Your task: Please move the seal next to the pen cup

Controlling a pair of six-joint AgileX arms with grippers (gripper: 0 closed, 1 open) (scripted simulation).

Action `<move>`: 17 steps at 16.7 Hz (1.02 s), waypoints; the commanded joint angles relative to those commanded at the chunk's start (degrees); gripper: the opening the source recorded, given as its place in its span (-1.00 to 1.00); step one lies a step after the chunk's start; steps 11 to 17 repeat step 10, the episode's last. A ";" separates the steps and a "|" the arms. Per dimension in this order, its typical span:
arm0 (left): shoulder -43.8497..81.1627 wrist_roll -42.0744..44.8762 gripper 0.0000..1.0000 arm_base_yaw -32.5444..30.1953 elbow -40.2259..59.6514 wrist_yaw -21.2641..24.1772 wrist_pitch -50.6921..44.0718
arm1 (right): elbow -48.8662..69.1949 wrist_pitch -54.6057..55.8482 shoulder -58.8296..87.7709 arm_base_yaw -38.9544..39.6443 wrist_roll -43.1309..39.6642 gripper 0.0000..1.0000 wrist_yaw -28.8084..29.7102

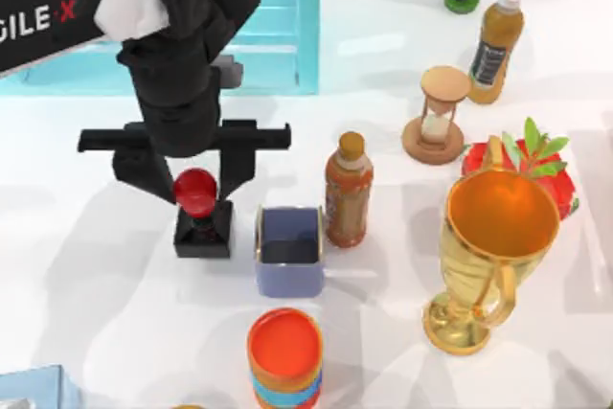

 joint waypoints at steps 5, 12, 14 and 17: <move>0.00 0.00 1.00 0.00 0.00 0.00 0.00 | 0.00 0.00 0.00 0.00 0.00 1.00 0.00; 0.00 0.00 1.00 0.00 0.00 0.00 0.00 | 0.00 0.00 0.00 0.00 0.00 1.00 0.00; 0.00 0.00 1.00 0.00 0.00 0.00 0.00 | 0.00 0.00 0.00 0.00 0.00 1.00 0.00; 0.00 0.00 1.00 0.00 0.00 0.00 0.00 | 0.00 0.00 0.00 0.00 0.00 1.00 0.00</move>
